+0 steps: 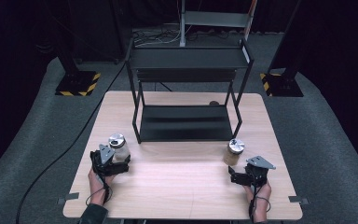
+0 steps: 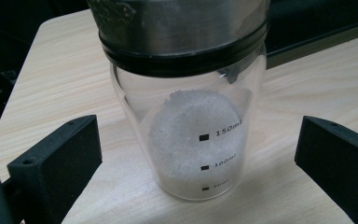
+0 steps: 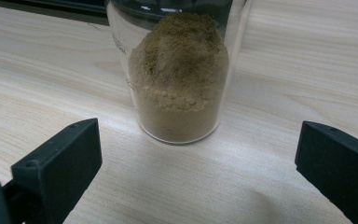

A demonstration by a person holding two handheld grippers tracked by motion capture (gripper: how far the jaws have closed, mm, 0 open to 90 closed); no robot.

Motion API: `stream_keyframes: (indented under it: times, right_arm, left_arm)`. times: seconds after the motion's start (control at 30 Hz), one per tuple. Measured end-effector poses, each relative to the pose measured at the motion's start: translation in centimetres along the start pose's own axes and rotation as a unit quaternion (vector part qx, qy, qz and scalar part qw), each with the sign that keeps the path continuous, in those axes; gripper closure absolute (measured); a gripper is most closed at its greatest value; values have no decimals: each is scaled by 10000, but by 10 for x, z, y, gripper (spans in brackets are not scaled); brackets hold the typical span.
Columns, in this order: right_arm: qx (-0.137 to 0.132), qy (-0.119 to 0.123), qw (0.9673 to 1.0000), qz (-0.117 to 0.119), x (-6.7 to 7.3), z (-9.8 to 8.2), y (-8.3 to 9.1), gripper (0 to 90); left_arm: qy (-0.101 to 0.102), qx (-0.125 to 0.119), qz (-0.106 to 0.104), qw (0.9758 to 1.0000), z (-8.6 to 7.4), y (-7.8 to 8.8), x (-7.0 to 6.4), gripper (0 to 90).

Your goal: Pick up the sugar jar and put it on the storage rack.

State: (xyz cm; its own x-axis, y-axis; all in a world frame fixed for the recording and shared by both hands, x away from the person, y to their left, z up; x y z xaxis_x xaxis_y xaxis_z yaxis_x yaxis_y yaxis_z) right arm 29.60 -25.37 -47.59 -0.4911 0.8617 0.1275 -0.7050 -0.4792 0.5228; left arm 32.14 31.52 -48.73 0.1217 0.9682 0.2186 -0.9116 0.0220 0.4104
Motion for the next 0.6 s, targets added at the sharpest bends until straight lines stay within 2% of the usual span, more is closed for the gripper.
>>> stream_keyframes:
  times: [0.3, 0.6]
  right_arm:
    - [27, 1, 10000, -8, 0, 1, 0, 0]
    - [-9, -4, 10000, 42, -1, 0, 0, 0]
  left_arm:
    - [133, -104, -107, 9998, 0, -5, 2, 1]
    - [49, -173, -144, 9997, 3, -11, -1, 1]
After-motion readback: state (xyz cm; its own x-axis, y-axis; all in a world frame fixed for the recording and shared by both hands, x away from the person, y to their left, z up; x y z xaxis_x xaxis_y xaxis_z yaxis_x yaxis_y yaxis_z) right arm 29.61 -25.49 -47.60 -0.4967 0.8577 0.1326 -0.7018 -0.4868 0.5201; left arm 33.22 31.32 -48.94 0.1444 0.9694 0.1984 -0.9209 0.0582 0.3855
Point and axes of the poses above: each handheld gripper's, and its own axes: y roughly backward along the jaws, z roughly out of its top, x roughly to its left, the point moved 5 cm from there along -y, roughly forward along the jaws, and after that the axes turned 13 degrees about z, right-handed, at the moved point
